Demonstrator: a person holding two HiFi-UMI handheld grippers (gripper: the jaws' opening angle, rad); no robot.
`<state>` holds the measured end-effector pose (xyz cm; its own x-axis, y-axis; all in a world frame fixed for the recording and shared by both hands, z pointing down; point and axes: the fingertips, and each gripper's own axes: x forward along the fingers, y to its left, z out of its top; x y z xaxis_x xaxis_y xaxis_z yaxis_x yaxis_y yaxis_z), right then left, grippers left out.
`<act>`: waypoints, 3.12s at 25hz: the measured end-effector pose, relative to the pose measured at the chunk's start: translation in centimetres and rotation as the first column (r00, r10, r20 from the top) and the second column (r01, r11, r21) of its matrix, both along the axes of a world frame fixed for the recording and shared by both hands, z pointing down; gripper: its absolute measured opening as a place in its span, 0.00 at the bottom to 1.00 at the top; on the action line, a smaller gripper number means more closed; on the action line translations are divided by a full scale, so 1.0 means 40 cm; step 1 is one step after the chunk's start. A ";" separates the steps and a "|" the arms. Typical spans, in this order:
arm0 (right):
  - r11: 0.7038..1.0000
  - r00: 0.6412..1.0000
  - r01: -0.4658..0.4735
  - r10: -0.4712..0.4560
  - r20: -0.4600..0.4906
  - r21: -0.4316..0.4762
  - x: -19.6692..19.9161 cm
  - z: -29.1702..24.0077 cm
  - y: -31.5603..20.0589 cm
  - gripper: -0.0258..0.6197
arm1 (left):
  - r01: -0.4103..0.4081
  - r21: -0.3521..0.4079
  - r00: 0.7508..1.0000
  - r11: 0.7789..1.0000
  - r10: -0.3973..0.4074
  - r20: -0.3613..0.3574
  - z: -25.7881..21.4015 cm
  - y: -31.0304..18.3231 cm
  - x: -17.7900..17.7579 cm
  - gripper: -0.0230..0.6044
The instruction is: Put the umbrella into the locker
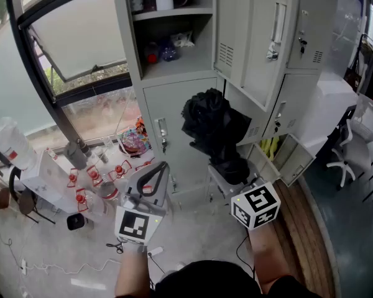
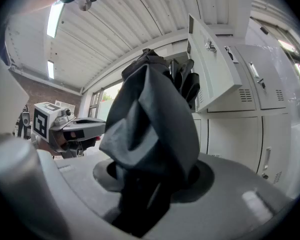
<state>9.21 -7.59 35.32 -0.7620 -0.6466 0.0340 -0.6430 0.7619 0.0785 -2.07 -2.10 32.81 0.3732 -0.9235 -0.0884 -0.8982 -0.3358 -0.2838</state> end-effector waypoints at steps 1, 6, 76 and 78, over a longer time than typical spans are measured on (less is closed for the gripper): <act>1.000 1.000 0.003 -0.003 0.003 0.001 0.000 0.000 -0.002 0.35 | -0.012 -0.002 1.000 1.000 0.012 -0.018 -0.003 -0.002 0.001 0.06; 1.000 1.000 0.026 -0.026 0.000 0.009 0.002 0.004 -0.009 0.35 | -0.033 0.002 0.999 0.999 0.033 -0.038 -0.014 -0.007 0.019 0.06; 0.970 0.999 -0.027 0.034 0.023 -0.243 -0.267 -0.147 -0.398 0.36 | -0.384 0.013 0.918 0.923 0.381 0.113 -0.033 -0.459 -0.129 0.06; 0.964 0.999 -0.014 0.022 0.028 -0.265 -0.269 -0.171 -0.406 0.36 | -0.379 0.007 0.919 0.925 0.375 0.125 -0.041 -0.469 -0.119 0.06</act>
<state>-1.53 -23.84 28.46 -0.7535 -0.6315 0.1829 -0.6559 0.7410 -0.1441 -6.85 -20.88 31.18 0.7026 -0.7100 -0.0477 -0.6659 -0.6323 -0.3959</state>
